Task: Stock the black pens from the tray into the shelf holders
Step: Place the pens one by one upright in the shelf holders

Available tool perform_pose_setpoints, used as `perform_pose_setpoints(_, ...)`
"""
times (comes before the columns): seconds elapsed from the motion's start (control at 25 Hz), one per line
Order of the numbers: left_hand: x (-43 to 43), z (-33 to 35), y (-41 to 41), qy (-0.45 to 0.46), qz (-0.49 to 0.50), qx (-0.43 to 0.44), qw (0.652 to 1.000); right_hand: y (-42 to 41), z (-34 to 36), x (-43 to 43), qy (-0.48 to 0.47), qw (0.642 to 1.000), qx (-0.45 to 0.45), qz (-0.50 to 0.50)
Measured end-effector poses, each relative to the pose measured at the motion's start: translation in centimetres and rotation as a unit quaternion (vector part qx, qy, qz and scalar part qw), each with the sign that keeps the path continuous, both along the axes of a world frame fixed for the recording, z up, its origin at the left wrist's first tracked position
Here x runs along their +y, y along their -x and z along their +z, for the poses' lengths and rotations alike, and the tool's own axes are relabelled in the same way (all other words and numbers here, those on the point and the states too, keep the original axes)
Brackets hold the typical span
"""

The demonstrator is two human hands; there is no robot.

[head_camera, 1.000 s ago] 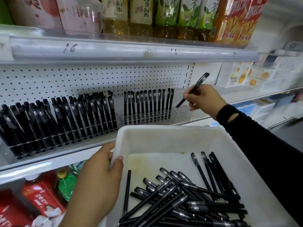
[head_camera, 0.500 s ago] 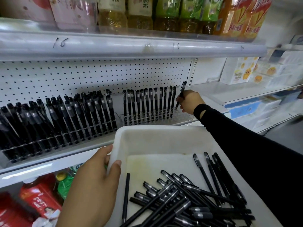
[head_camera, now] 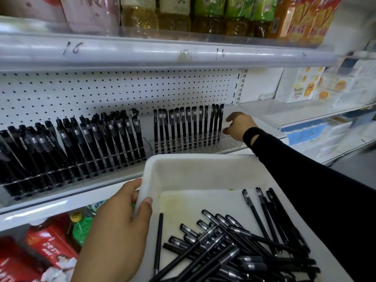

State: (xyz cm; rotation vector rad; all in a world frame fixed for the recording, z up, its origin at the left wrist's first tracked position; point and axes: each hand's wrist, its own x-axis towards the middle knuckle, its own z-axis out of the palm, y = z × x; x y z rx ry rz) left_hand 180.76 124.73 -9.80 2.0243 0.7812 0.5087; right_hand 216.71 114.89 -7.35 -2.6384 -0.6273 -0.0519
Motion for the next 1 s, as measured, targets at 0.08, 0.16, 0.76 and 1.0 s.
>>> perform_pose_setpoints(0.08,-0.1,0.0,0.1,0.001,-0.003,-0.003,1.0,1.8,1.6,-2.0,0.014,1.0,-0.026,-0.001)
perform_pose_setpoints(0.16,-0.2,0.1,0.2,-0.002,-0.001,-0.006,1.0,4.5,3.1,-4.0,0.036,0.997,-0.073,0.016)
perform_pose_setpoints(0.76,-0.8,0.8,1.0,-0.016,0.001,-0.002,1.0,15.7,-0.8,-9.7,0.345,0.916,0.16,0.124)
perform_pose_setpoints(1.0,-0.4,0.5,0.7,-0.02,0.004,-0.012,1.0,13.7,4.2,-9.4,-0.005,0.966,0.231,0.12)
